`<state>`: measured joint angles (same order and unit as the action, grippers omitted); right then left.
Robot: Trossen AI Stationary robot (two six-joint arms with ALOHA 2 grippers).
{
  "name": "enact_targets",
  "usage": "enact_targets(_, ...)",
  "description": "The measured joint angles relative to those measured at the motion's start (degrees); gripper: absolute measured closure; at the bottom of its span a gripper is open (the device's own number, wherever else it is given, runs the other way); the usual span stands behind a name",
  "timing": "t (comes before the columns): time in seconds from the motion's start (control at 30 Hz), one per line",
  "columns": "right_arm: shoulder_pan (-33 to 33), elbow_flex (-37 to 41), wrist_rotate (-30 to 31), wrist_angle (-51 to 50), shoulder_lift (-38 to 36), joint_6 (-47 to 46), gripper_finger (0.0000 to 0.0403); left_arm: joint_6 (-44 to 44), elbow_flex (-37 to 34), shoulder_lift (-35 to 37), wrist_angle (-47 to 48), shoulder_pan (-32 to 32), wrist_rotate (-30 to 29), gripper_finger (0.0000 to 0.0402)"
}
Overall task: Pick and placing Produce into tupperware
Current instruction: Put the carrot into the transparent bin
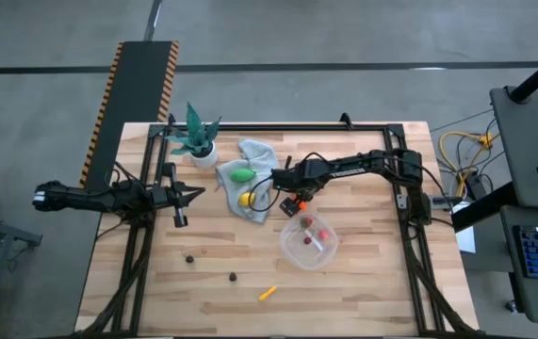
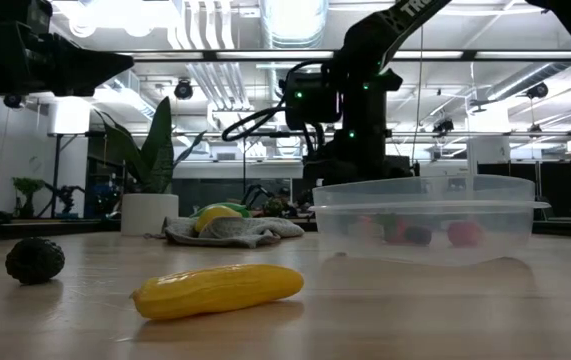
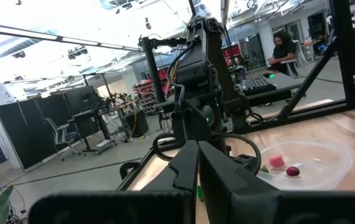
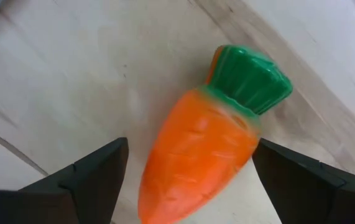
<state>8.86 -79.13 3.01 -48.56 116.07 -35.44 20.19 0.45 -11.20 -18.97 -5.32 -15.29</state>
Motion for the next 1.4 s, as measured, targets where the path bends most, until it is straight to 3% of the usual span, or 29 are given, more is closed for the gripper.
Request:
enact_targets(1.2,0.92,0.49,0.01,2.46,0.33,2.7,0.0077,-0.01,0.0,-0.02,0.02,-0.01,0.0,0.0402)
enact_targets(1.4,0.92,0.57,0.02,2.39,0.33,2.97,0.0126,-0.01,0.02,0.02,0.02,-0.02,0.02,0.0402)
